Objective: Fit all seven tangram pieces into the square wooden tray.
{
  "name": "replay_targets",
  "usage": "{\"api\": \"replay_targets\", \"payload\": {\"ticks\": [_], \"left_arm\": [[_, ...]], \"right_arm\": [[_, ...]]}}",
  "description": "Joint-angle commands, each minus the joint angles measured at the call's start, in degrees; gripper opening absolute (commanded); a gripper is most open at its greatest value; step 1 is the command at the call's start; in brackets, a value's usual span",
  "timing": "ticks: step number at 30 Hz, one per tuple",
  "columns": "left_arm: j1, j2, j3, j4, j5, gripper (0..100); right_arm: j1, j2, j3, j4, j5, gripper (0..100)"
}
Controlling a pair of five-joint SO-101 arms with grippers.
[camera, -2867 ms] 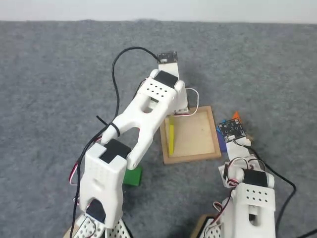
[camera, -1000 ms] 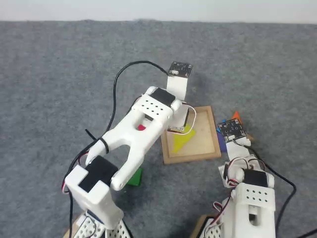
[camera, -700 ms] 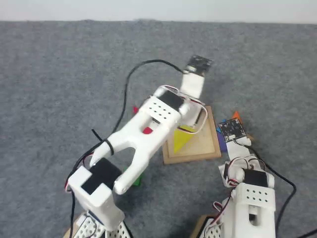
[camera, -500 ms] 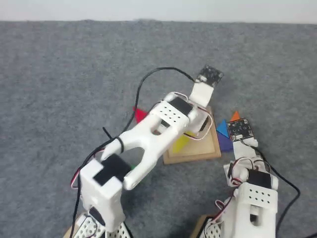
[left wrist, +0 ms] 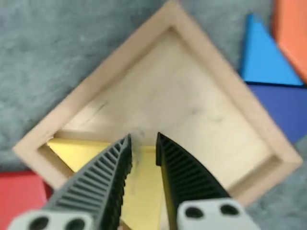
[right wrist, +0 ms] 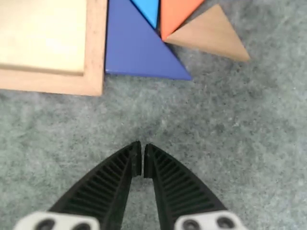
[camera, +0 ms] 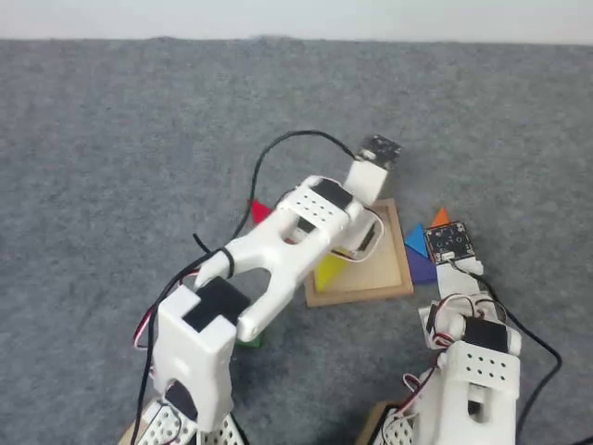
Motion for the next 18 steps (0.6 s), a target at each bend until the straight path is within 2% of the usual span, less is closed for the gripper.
{"api": "replay_targets", "payload": {"ticks": [1, 5, 10, 18], "left_arm": [[-3.0, -0.9, -2.2, 2.6, -0.7, 9], [-4.4, -1.0, -2.1, 3.3, -3.8, 9], [-5.5, -1.9, -2.7, 3.3, -4.3, 9], [-6.9, -16.8, -2.7, 7.8, -6.2, 11]], "right_arm": [[0.6, -1.5, -1.5, -1.4, -0.9, 3.1], [0.6, -1.5, -1.5, -1.4, -0.9, 3.1], [0.6, -1.5, -1.5, -1.4, -0.8, 3.2], [0.6, -1.5, -1.3, -1.4, -0.8, 3.2]]}}
